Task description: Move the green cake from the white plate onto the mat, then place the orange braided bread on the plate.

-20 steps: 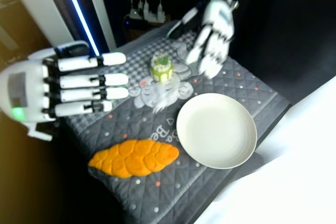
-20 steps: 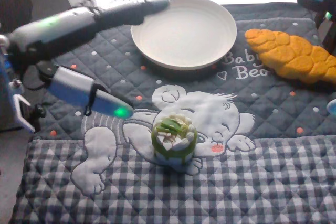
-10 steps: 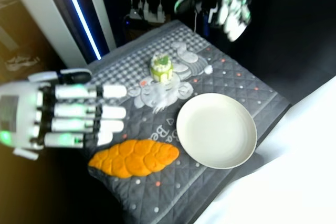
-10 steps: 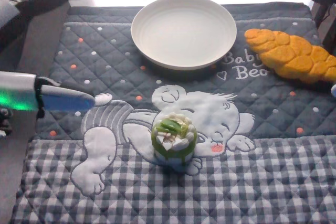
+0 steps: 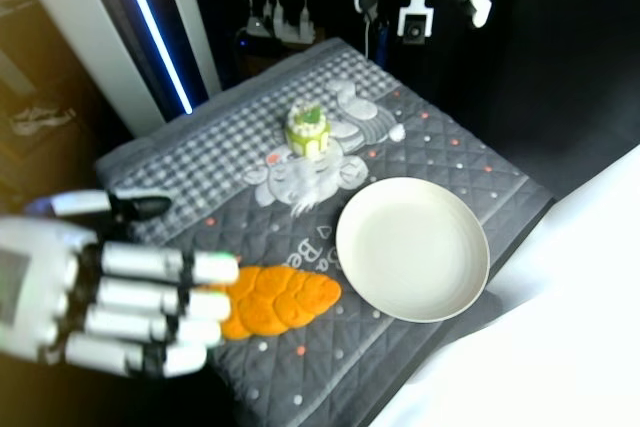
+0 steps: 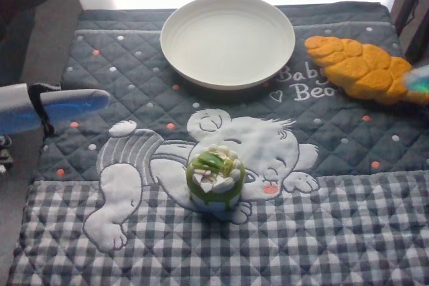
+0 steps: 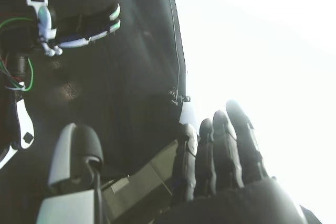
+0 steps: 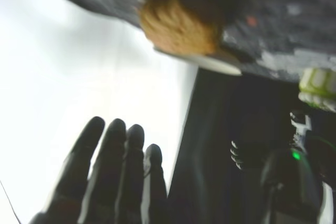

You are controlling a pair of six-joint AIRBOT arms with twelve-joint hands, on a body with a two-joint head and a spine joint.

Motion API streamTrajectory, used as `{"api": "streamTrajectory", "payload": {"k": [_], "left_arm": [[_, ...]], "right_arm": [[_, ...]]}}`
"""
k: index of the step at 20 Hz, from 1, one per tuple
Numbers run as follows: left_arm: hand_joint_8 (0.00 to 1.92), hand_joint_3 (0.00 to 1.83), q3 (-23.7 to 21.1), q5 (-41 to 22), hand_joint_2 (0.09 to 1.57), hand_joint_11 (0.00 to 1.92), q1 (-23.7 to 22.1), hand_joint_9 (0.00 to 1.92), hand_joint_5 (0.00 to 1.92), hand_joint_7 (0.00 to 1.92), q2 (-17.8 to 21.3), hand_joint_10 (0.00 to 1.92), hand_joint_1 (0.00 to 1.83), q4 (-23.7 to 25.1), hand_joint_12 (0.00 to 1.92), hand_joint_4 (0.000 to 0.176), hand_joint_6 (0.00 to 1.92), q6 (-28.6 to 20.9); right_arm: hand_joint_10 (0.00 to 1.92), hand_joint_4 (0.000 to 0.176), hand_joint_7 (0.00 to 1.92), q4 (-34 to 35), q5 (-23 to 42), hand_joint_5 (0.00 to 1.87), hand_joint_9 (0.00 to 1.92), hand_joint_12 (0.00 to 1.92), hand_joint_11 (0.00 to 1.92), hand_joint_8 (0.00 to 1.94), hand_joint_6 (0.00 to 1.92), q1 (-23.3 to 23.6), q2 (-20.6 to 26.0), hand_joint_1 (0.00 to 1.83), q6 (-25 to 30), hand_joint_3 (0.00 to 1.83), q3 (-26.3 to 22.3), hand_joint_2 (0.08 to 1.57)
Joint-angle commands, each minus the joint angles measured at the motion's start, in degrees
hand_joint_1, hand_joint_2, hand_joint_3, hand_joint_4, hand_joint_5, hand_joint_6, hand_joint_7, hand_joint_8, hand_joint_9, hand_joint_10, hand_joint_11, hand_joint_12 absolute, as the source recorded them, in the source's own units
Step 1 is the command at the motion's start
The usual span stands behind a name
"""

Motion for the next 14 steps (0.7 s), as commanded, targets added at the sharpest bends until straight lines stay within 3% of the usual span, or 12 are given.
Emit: {"api": "streamTrajectory", "payload": {"k": [1, 2, 3, 5, 8, 9, 10, 12, 13, 14], "left_arm": [[0.0, 0.0, 0.05, -7.97, 0.94, 0.0, 0.65, 0.19, 0.25, 0.14, 0.8, 0.0, 0.75, -2.03, 0.66, 0.046, 0.01, -0.17], [0.0, 0.0, -0.08, -8.96, 0.93, 0.0, 1.79, 0.17, 0.27, 0.12, 0.89, 0.0, 0.75, -2.79, 0.66, 0.036, 0.01, -0.59], [0.0, 0.01, -0.13, -9.18, 0.95, 0.0, 1.92, 0.17, 0.29, 0.11, 0.9, 0.0, 0.75, -2.95, 0.65, 0.012, 0.01, -0.71], [0.0, 0.0, -0.15, -9.09, 0.95, 0.0, 1.84, 0.18, 0.3, 0.12, 0.89, 0.0, 0.82, -2.97, 0.66, 0.01, 0.01, -0.69], [0.0, 0.01, -0.14, -9.1, 0.99, 0.0, 1.87, 0.18, 0.29, 0.12, 0.83, 0.0, 0.77, -3.01, 0.63, 0.013, 0.0, -0.68], [0.0, 0.01, -0.14, -9.04, 1.0, 0.0, 1.87, 0.15, 0.29, 0.1, 0.82, 0.0, 0.73, -3.01, 0.58, 0.029, 0.0, -0.69], [0.0, 0.0, -0.15, -8.96, 0.99, 0.0, 1.86, 0.14, 0.29, 0.1, 0.82, 0.0, 0.75, -3.01, 0.56, 0.043, 0.0, -0.69], [0.0, 0.0, -0.23, -8.96, 0.96, 0.01, 1.87, 0.16, 0.29, 0.12, 0.81, 0.0, 0.73, -2.99, 0.62, 0.047, 0.0, -0.72], [0.0, 0.0, -0.27, -8.95, 0.95, 0.0, 1.89, 0.17, 0.28, 0.13, 0.77, 0.0, 0.72, -2.94, 0.68, 0.049, 0.0, -0.77], [0.0, 0.01, -0.29, -8.95, 0.96, 0.0, 1.9, 0.17, 0.27, 0.1, 0.71, 0.0, 0.7, -2.9, 0.69, 0.049, 0.0, -0.84]], "right_arm": [[0.01, 0.08, 0.38, -0.45, 1.1, 0.22, 0.36, 0.91, 0.05, 0.01, 0.0, 0.78, -0.14, 0.79, 0.25, 0.0, 0.47, 0.7], [0.0, 0.101, 0.4, -1.6, -0.64, 0.22, 0.37, 0.97, 0.05, 0.0, 0.0, 2.25, -1.01, 0.76, 0.25, 0.0, 1.06, 0.69], [0.0, 0.117, 0.42, -2.01, -1.68, 0.24, 0.37, 0.94, 0.01, 0.0, 0.0, 2.58, -1.2, 0.76, 0.25, 0.0, 1.3, 0.65], [0.0, 0.11, 0.43, -2.74, -3.99, 0.24, 0.36, 0.88, 0.0, 0.0, 0.0, 2.62, -1.51, 0.73, 0.25, 0.0, 1.89, 0.63], [0.01, 0.099, 0.45, -3.99, -7.65, 0.25, 0.41, 0.95, 0.02, 0.0, 0.0, 2.63, -3.18, 0.65, 0.26, 0.0, 3.81, 0.6], [0.0, 0.126, 0.39, -4.32, -8.71, 0.27, 0.38, 1.01, 0.01, 0.0, 0.0, 2.65, -3.61, 0.68, 0.26, 0.0, 4.38, 0.6], [0.0, 0.135, 0.42, -4.53, -9.58, 0.26, 0.4, 1.04, 0.03, 0.0, 0.0, 2.69, -3.82, 0.68, 0.26, 0.0, 4.79, 0.59], [0.0, 0.104, 0.4, -4.6, -10.81, 0.26, 0.4, 1.12, 0.0, 0.0, 0.0, 2.69, -4.03, 0.67, 0.26, 0.0, 5.28, 0.57], [0.0, 0.108, 0.39, -4.73, -11.29, 0.25, 0.38, 1.13, 0.0, 0.0, 0.0, 2.69, -4.14, 0.67, 0.26, 0.0, 5.41, 0.57], [0.01, 0.1, 0.39, -4.78, -11.46, 0.26, 0.4, 1.14, 0.02, 0.0, 0.0, 2.69, -4.21, 0.65, 0.26, 0.0, 5.43, 0.57]]}}
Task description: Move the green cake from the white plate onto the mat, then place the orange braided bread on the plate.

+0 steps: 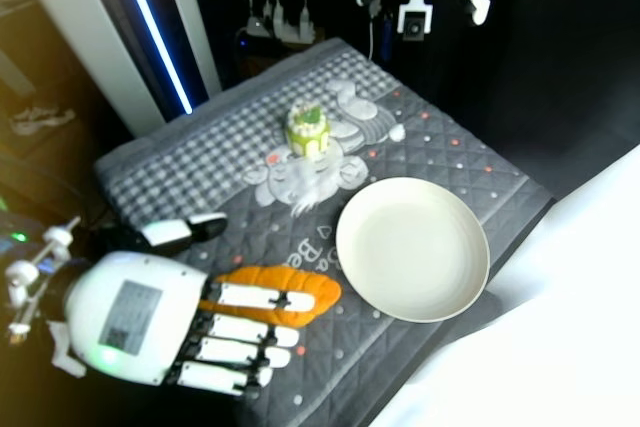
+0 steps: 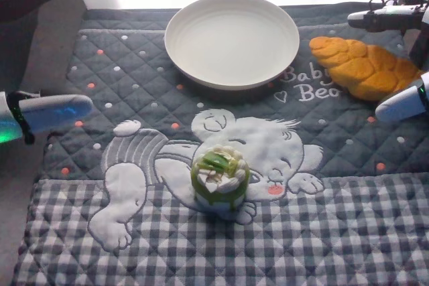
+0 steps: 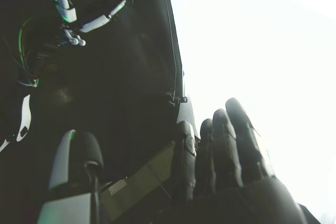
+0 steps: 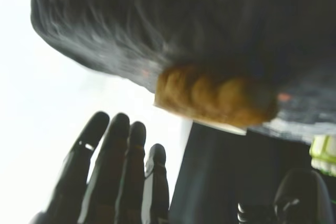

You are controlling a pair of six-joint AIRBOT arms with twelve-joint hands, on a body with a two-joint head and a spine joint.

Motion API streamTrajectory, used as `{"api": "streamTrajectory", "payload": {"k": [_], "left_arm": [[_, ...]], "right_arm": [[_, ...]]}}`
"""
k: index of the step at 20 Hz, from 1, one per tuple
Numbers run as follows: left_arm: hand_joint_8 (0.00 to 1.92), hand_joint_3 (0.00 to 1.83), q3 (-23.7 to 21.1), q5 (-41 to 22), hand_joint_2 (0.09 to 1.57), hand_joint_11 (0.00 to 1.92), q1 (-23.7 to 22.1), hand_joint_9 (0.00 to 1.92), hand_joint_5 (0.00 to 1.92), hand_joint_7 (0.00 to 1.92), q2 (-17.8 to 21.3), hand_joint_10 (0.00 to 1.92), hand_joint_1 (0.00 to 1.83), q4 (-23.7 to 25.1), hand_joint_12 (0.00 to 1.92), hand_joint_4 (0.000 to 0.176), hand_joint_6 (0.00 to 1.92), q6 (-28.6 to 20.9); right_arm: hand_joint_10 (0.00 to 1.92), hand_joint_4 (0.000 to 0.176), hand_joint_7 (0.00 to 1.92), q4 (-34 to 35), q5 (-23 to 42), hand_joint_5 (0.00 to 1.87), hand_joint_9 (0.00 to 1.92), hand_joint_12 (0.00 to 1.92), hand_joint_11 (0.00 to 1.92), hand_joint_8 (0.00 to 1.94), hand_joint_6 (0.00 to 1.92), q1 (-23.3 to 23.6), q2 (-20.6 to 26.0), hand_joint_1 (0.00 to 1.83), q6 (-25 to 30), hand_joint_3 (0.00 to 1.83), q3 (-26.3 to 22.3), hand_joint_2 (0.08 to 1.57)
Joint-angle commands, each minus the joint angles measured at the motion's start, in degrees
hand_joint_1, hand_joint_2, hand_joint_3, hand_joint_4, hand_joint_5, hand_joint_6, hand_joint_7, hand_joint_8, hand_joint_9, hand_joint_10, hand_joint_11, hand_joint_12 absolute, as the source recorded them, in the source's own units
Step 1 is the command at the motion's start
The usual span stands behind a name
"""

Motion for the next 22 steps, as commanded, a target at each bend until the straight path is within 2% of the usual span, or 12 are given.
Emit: {"api": "streamTrajectory", "payload": {"k": [1, 3, 6, 9, 10, 12, 14, 17, 18, 19, 21, 22], "left_arm": [[0.0, 0.01, -0.11, -6.85, 0.96, 0.0, -0.53, 0.16, 0.26, 0.09, -0.05, 0.0, 0.71, -1.31, 0.69, 0.043, 0.0, -0.4], [0.0, 0.0, -0.14, -6.96, 0.98, 0.0, -0.4, 0.18, 0.26, 0.12, -0.18, 0.0, 0.73, -1.3, 0.75, 0.04, 0.0, -0.58], [0.0, 0.0, -0.15, -7.16, 0.99, 0.0, -0.33, 0.17, 0.25, 0.11, -0.33, 0.0, 0.73, -1.3, 0.68, 0.037, 0.01, -0.61], [0.0, 0.0, -0.2, -7.21, 0.98, 0.02, -0.11, 0.19, 0.26, 0.13, -0.37, 0.0, 0.73, -1.3, 0.63, 0.038, 0.0, -0.99], [0.01, 0.0, -0.2, -7.21, 0.98, 0.03, -0.02, 0.2, 0.27, 0.16, -0.48, 0.01, 0.74, -1.3, 0.64, 0.042, 0.01, -1.05], [0.0, 0.0, -0.2, -7.27, 0.96, 0.03, 0.04, 0.19, 0.25, 0.14, -0.66, 0.0, 0.74, -1.31, 0.63, 0.049, 0.0, -1.05], [0.01, 0.0, -0.2, -7.45, 0.97, 0.04, 0.11, 0.21, 0.27, 0.16, -0.73, 0.01, 0.76, -1.31, 0.64, 0.045, 0.01, -1.13], [0.0, 0.0, -0.29, -7.66, 0.98, 0.1, 0.38, 0.26, 0.3, 0.18, -0.78, 0.01, 0.72, -1.39, 0.65, 0.037, 0.0, -1.36], [0.0, 0.0, -0.3, -7.73, 1.01, 0.07, 0.45, 0.25, 0.28, 0.17, -0.8, 0.0, 0.73, -1.42, 0.69, 0.025, 0.0, -1.41], [0.0, 0.0, -0.31, -7.8, 1.02, 0.05, 0.53, 0.25, 0.28, 0.16, -0.8, 0.0, 0.7, -1.45, 0.69, 0.031, 0.0, -1.49], [0.01, 0.0, -0.31, -7.91, 0.99, 0.03, 0.65, 0.27, 0.3, 0.19, -0.8, 0.01, 0.71, -1.46, 0.76, 0.042, 0.01, -1.63], [0.0, 0.0, -0.32, -7.97, 0.96, 0.06, 0.73, 0.3, 0.32, 0.2, -0.82, 0.01, 0.71, -1.54, 0.78, 0.053, 0.0, -1.64]], "right_arm": [[0.01, 0.098, 0.4, 1.92, 5.58, 0.26, 0.4, 1.14, 0.02, 0.0, 0.0, 0.7, 0.59, 0.65, 0.18, 0.0, 0.5, 0.57], [0.01, 0.141, 0.39, 1.74, 4.08, 0.25, 0.38, 1.22, 0.0, 0.0, 0.0, 0.7, -0.46, 0.68, 0.18, 0.0, 1.52, 0.61], [0.0, 0.154, 0.36, 1.77, 2.83, 0.24, 0.39, 1.15, 0.02, 0.0, 0.0, 0.7, -1.45, 0.7, 0.18, 0.0, 2.62, 0.62], [0.0, 0.152, 0.25, 1.93, 0.67, 0.22, 0.24, 0.9, 0.0, 0.0, 0.0, 0.7, -2.63, 0.68, 0.18, 0.0, 4.12, 0.62], [0.0, 0.135, 0.25, 2.11, -0.38, 0.23, 0.25, 0.94, 0.02, 0.0, 0.0, 0.7, -3.08, 0.7, 0.19, 0.0, 4.8, 0.62], [0.01, 0.154, 0.32, 2.16, -1.4, 0.26, 0.3, 0.97, 0.04, 0.01, 0.0, 0.7, -3.58, 0.74, 0.19, 0.0, 5.48, 0.65], [0.01, 0.134, 0.4, 2.11, -2.24, 0.32, 0.39, 0.98, 0.16, 0.0, 0.0, 0.69, -3.69, 0.73, 0.19, 0.0, 5.83, 0.64], [0.01, 0.14, 0.38, 2.06, -3.01, 0.33, 0.35, 0.93, 0.07, 0.0, 0.0, 0.69, -3.69, 0.74, 0.19, 0.0, 6.24, 0.63], [0.01, 0.12, 0.41, 2.06, -3.09, 0.35, 0.36, 0.92, 0.07, 0.01, 0.01, 0.69, -3.7, 0.79, 0.19, 0.0, 6.34, 0.63], [0.01, 0.102, 0.44, 2.04, -3.13, 0.38, 0.41, 0.89, 0.1, 0.0, 0.0, 0.69, -3.7, 0.85, 0.19, 0.0, 6.38, 0.63], [0.04, 0.014, 0.68, 1.77, -3.14, 0.48, 0.78, 0.76, 0.58, 0.01, 0.0, 0.68, -3.7, 1.16, 0.19, 0.0, 6.36, 0.74], [0.05, 0.0, 0.87, 1.38, -3.14, 0.59, 1.06, 0.62, 0.86, 0.02, 0.0, 0.68, -3.7, 1.38, 0.19, 0.0, 6.39, 0.82]]}}
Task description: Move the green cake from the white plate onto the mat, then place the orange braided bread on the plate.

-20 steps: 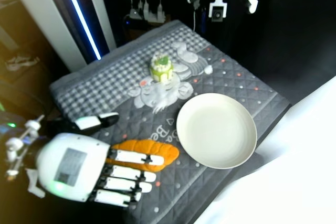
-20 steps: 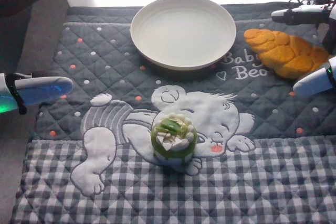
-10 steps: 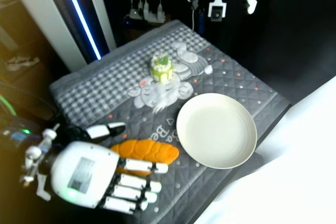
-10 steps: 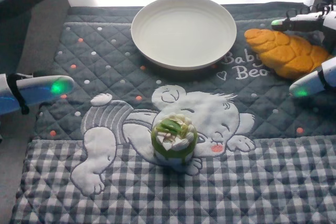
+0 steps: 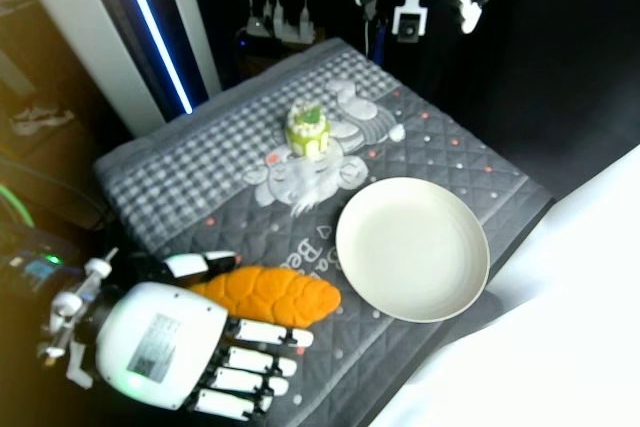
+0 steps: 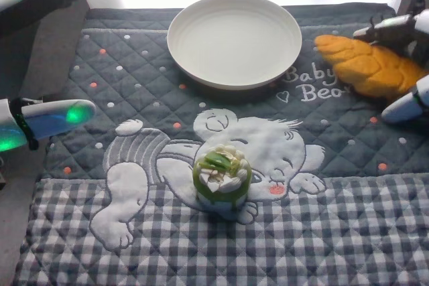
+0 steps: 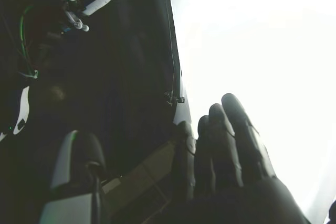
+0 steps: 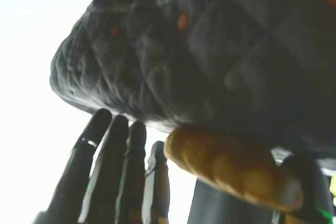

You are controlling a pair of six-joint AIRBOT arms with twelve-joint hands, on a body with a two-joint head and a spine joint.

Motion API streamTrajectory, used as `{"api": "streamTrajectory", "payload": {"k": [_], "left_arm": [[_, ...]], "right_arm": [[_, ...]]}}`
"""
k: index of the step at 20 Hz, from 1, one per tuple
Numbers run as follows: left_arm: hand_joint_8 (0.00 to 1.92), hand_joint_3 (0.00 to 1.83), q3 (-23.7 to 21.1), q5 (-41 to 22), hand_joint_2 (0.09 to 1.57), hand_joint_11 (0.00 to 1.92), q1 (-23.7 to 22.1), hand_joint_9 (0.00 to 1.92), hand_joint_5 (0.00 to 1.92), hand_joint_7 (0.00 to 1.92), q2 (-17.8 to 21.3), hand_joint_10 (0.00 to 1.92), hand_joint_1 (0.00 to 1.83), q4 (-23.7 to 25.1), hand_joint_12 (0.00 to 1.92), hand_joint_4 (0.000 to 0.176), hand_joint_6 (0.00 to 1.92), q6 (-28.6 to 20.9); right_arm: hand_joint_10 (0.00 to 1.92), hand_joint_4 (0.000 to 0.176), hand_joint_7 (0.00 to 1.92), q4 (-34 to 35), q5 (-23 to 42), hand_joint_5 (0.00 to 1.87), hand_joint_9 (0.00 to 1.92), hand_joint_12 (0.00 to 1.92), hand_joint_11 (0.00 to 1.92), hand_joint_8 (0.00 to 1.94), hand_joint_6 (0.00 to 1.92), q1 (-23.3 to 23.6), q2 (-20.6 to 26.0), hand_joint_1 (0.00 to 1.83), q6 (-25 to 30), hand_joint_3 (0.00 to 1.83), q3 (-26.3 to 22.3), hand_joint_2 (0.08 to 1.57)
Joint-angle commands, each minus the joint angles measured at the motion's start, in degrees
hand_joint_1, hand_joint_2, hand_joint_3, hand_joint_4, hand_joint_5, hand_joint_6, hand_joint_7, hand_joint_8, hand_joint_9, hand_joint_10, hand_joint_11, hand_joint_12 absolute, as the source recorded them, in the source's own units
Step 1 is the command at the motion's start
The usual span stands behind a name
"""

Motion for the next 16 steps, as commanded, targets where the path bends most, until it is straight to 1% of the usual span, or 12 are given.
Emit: {"api": "streamTrajectory", "payload": {"k": [1, 2, 3, 4, 5, 6, 9, 11, 13, 14, 15, 16], "left_arm": [[0.0, 0.0, 0.04, -7.27, 0.96, 0.04, -0.26, 0.31, 0.33, 0.21, 0.03, 0.0, 0.71, -1.34, 0.82, 0.054, 0.0, -0.59], [0.0, 0.0, 0.01, -7.35, 0.97, 0.02, -0.21, 0.29, 0.34, 0.2, 0.02, 0.0, 0.72, -1.36, 0.82, 0.057, 0.0, -0.62], [0.0, 0.0, -0.02, -7.43, 0.97, 0.04, -0.12, 0.3, 0.35, 0.21, 0.02, 0.0, 0.73, -1.41, 0.83, 0.058, 0.01, -0.66], [0.0, 0.0, -0.03, -7.48, 0.97, 0.03, -0.01, 0.29, 0.33, 0.2, 0.02, 0.0, 0.71, -1.5, 0.82, 0.059, 0.0, -0.68], [0.0, 0.0, -0.03, -7.61, 0.97, 0.03, 0.2, 0.3, 0.33, 0.21, 0.02, 0.01, 0.71, -1.67, 0.82, 0.062, 0.0, -0.69], [0.0, 0.01, -0.03, -7.79, 0.98, 0.01, 0.33, 0.28, 0.31, 0.2, 0.02, 0.0, 0.69, -1.76, 0.82, 0.054, 0.0, -0.69], [0.0, 0.0, -0.03, -8.0, 0.95, 0.01, 0.76, 0.28, 0.33, 0.2, 0.04, 0.0, 0.7, -2.02, 0.86, 0.066, 0.0, -0.78], [0.0, 0.0, -0.04, -8.23, 0.94, 0.0, 1.03, 0.28, 0.32, 0.21, 0.04, 0.0, 0.7, -2.22, 0.87, 0.069, 0.0, -0.89], [0.0, 0.01, -0.06, -8.28, 0.99, 0.0, 1.14, 0.23, 0.27, 0.18, -0.02, 0.0, 0.68, -2.37, 0.78, 0.058, 0.0, -0.89], [0.0, 0.0, -0.06, -8.33, 0.97, 0.02, 1.18, 0.26, 0.3, 0.21, -0.02, 0.0, 0.69, -2.39, 0.79, 0.071, 0.0, -0.89], [0.0, 0.0, -0.06, -8.37, 0.96, 0.02, 1.22, 0.28, 0.32, 0.22, -0.02, 0.01, 0.7, -2.44, 0.8, 0.073, 0.01, -0.89], [0.0, 0.0, -0.06, -8.41, 0.94, 0.01, 1.27, 0.29, 0.32, 0.22, -0.02, 0.0, 0.7, -2.53, 0.82, 0.074, 0.0, -0.89]], "right_arm": [[0.27, 0.0, 0.98, 0.57, 3.23, 0.68, 1.32, 0.49, 0.8, 0.01, 0.0, 0.07, 0.69, 1.58, -0.13, 0.0, 0.56, 0.87], [0.55, 0.0, 1.09, 0.57, 3.23, 0.85, 1.32, 0.42, 0.79, 0.47, 0.01, 0.07, 0.7, 1.53, -0.13, 0.0, 0.56, 0.95], [0.8, 0.0, 1.12, 0.58, 3.25, 0.96, 1.25, 0.48, 0.88, 0.66, 0.55, 0.07, 0.72, 1.43, -0.13, 0.0, 0.55, 1.02], [1.03, 0.0, 1.02, 0.58, 3.25, 0.92, 1.1, 0.53, 0.98, 0.83, 0.84, 0.07, 0.72, 1.4, -0.13, 0.0, 0.55, 1.08], [1.06, 0.0, 0.99, 0.62, 3.29, 0.9, 1.07, 0.52, 1.01, 0.85, 0.97, 0.07, 0.72, 1.39, -0.13, 0.0, 0.57, 1.09], [1.12, 0.0, 1.03, 0.71, 3.62, 0.87, 1.04, 0.52, 1.03, 0.77, 1.05, 0.07, 0.73, 1.38, -0.13, 0.0, 0.55, 1.1], [0.97, 0.0, 1.09, 1.3, 6.63, 0.94, 1.14, 0.53, 1.06, 0.66, 0.92, 0.07, 0.78, 1.39, 0.67, 0.0, 0.25, 1.07], [0.95, 0.0, 1.08, 1.31, 9.0, 0.93, 1.15, 0.78, 0.97, 0.71, 0.91, 0.07, 0.8, 1.4, 1.93, 0.0, -0.11, 1.06], [0.97, 0.0, 1.1, 1.82, 13.06, 0.99, 1.13, 0.88, 0.9, 0.65, 0.84, 0.08, 1.58, 1.4, 2.81, 0.0, -1.29, 1.06], [0.99, 0.0, 1.11, 2.5, 15.32, 0.98, 1.13, 0.9, 0.93, 0.63, 0.84, 0.08, 2.18, 1.4, 2.81, 0.0, -2.12, 1.06], [0.95, 0.0, 1.15, 2.93, 17.09, 0.97, 1.16, 0.86, 0.97, 0.57, 0.84, 0.08, 2.69, 1.4, 2.81, 0.0, -2.79, 1.05], [0.96, 0.0, 1.23, 3.39, 18.81, 1.09, 1.21, 1.01, 1.03, 0.49, 0.54, 0.09, 3.17, 1.41, 2.81, 0.0, -3.44, 1.02]]}}
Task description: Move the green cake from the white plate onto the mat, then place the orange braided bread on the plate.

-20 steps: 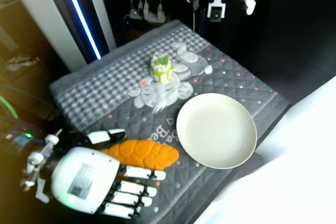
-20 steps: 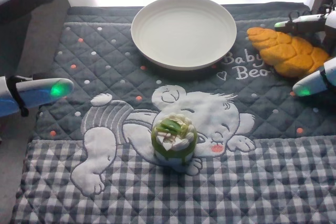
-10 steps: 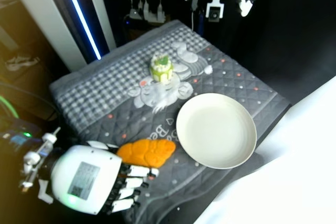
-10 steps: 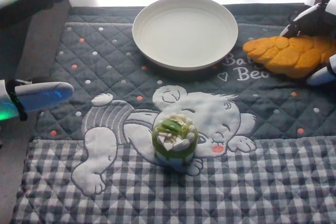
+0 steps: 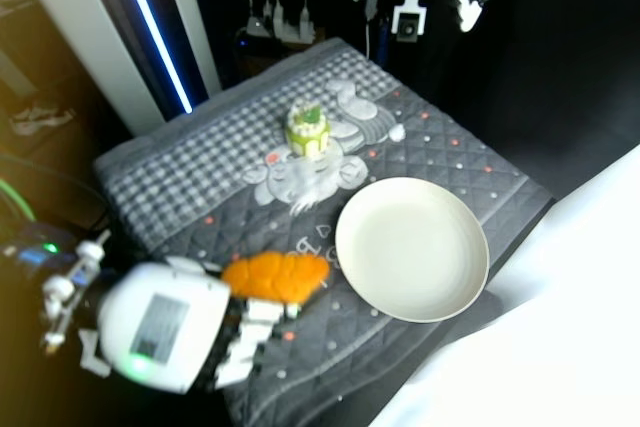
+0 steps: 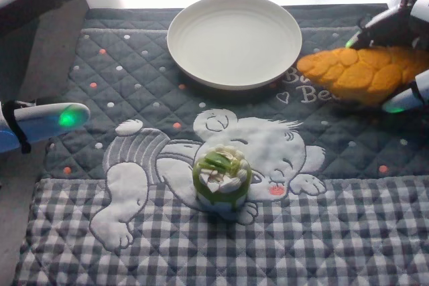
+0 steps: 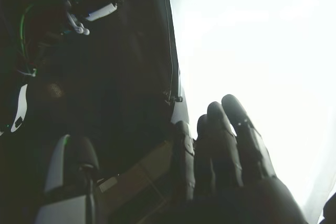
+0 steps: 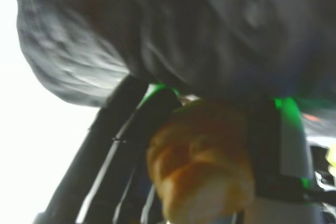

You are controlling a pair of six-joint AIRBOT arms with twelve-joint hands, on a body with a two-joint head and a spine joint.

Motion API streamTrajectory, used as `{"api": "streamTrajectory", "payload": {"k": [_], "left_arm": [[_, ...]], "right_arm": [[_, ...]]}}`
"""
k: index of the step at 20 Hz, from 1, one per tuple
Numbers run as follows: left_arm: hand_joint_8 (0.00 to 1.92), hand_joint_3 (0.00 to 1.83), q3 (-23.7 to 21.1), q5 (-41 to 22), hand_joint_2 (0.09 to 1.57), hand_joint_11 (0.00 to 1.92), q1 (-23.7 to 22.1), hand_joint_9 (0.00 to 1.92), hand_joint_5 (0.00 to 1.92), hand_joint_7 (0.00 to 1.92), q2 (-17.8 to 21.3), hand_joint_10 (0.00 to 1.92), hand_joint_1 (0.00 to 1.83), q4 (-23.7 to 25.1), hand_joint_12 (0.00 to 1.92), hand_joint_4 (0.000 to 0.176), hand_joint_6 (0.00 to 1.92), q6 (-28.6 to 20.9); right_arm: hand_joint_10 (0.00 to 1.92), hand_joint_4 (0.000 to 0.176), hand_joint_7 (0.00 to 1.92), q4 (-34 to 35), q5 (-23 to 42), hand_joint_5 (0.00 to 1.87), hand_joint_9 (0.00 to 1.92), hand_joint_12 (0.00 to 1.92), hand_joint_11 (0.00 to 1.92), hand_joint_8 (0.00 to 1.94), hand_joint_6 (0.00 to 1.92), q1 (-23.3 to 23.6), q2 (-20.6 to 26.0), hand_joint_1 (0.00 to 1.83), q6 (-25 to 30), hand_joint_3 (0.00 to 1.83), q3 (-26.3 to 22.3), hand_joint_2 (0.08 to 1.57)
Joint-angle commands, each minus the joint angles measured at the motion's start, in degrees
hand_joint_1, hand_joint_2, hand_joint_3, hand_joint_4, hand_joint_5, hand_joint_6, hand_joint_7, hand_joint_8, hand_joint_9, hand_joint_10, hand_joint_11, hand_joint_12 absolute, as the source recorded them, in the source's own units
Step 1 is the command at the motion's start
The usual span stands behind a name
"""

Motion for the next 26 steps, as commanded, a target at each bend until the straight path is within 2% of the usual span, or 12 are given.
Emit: {"api": "streamTrajectory", "payload": {"k": [1, 4, 8, 10, 12, 13, 15, 16, 19, 21, 24, 26], "left_arm": [[0.0, 0.0, -0.06, -7.11, 0.93, 0.0, -0.05, 0.28, 0.33, 0.22, -0.03, 0.0, 0.71, -1.33, 0.85, 0.078, 0.0, -0.43], [0.0, 0.0, -0.05, -7.44, 0.94, 0.0, 0.4, 0.28, 0.33, 0.21, -0.18, 0.0, 0.7, -1.67, 0.85, 0.088, 0.0, -0.43], [0.0, 0.0, 0.17, -7.53, 0.94, 0.0, 0.46, 0.27, 0.31, 0.2, -0.51, 0.0, 0.7, -1.72, 0.85, 0.091, 0.0, -0.42], [0.0, 0.0, 0.35, -7.37, 0.92, 0.03, 0.46, 0.29, 0.33, 0.22, -0.59, 0.0, 0.69, -1.72, 0.85, 0.11, 0.0, -0.42], [0.0, 0.0, 0.61, -7.08, 0.91, 0.0, 0.46, 0.25, 0.31, 0.2, -0.62, 0.0, 0.69, -1.63, 0.75, 0.129, 0.0, -0.42], [0.0, 0.0, 0.76, -6.95, 0.92, 0.0, 0.4, 0.23, 0.3, 0.17, -0.64, 0.0, 0.71, -1.49, 0.69, 0.136, 0.0, -0.42], [0.0, 0.01, 0.98, -6.94, 0.94, 0.0, 0.39, 0.22, 0.28, 0.17, -0.55, 0.0, 0.71, -1.29, 0.68, 0.119, 0.0, -0.57], [0.01, 0.01, 1.15, -6.85, 0.95, 0.0, 0.39, 0.22, 0.29, 0.18, -0.54, 0.0, 0.71, -1.06, 0.67, 0.121, 0.0, -0.91], [0.0, 0.0, 2.13, -6.27, 0.92, 0.0, -0.32, 0.22, 0.28, 0.18, -1.05, 0.0, 0.7, -0.13, 0.66, 0.131, 0.0, -2.08], [0.0, 0.0, 2.96, -5.08, 0.89, 0.0, -1.84, 0.24, 0.31, 0.21, -1.89, 0.01, 0.79, 1.19, 0.7, 0.108, 0.0, -2.7], [0.0, 0.01, 4.12, -4.52, 0.93, 0.0, -2.41, 0.22, 0.18, 0.16, -3.05, 0.01, 0.76, 1.93, 0.66, 0.079, 0.0, -3.56], [0.0, 0.01, 5.47, -4.2, 0.96, 0.0, -2.41, 0.23, 0.16, 0.15, -4.1, 0.0, 0.75, 2.19, 0.71, 0.107, 0.0, -5.76]], "right_arm": [[1.05, 0.0, 1.15, 3.24, 9.34, 0.98, 1.13, 1.08, 1.02, 0.59, 0.72, 0.15, 1.45, 1.4, 0.42, 0.0, -0.05, 1.06], [0.92, 0.0, 1.25, 4.08, 14.05, 0.96, 1.18, 0.9, 1.06, 0.35, 0.86, 0.16, 2.86, 1.4, 0.41, 0.0, -1.89, 1.04], [0.89, 0.0, 1.27, 4.6, 19.95, 1.0, 1.24, 1.18, 1.09, 0.39, 0.72, 0.17, 4.04, 1.41, 0.07, 0.0, -4.38, 1.03], [0.91, 0.0, 1.23, 4.62, 20.77, 0.9, 1.19, 0.96, 1.1, 0.38, 0.92, 0.21, 4.02, 1.4, -0.51, 0.0, -4.89, 1.05], [1.01, 0.0, 1.15, 4.57, 20.43, 0.91, 1.14, 0.92, 1.15, 0.57, 0.82, 1.37, 3.72, 1.4, -2.08, 0.0, -5.1, 1.06], [0.66, 0.0, 1.28, 3.92, 19.11, 1.02, 1.29, 1.01, 1.16, 0.59, 0.73, 2.8, 3.42, 1.32, -2.84, 0.0, -5.07, 1.04], [0.58, 0.0, 1.11, 0.01, 13.79, 0.99, 1.43, 1.24, 1.2, 1.02, 0.66, 8.33, 1.96, 1.28, -5.73, 0.0, -4.85, 1.09], [1.33, 0.0, 1.14, -1.8, 12.02, 1.05, 1.39, 1.62, 1.3, 1.37, 0.79, 10.34, 0.89, 1.21, -5.9, 0.0, -4.39, 1.08], [1.77, 0.0, 1.09, -5.02, 8.09, 1.0, 1.3, 1.85, 1.32, 1.65, 0.93, 14.26, -3.29, 1.18, -5.9, 0.0, -1.41, 1.1], [0.85, 0.0, 1.1, -6.67, 5.09, 0.89, 1.26, 1.27, 1.18, 1.04, 0.9, 15.8, -5.58, 1.27, -5.9, 0.0, 1.04, 1.11], [0.77, 0.0, 1.13, -5.53, 2.68, 0.94, 1.37, 1.27, 1.27, 0.98, 0.79, 16.23, -9.63, 1.28, -5.85, 0.0, 6.07, 1.1], [0.9, 0.0, 1.07, -5.3, 1.16, 0.93, 1.36, 1.36, 1.28, 1.1, 0.78, 16.35, -11.85, 1.28, -5.72, 0.0, 8.71, 1.11]]}}
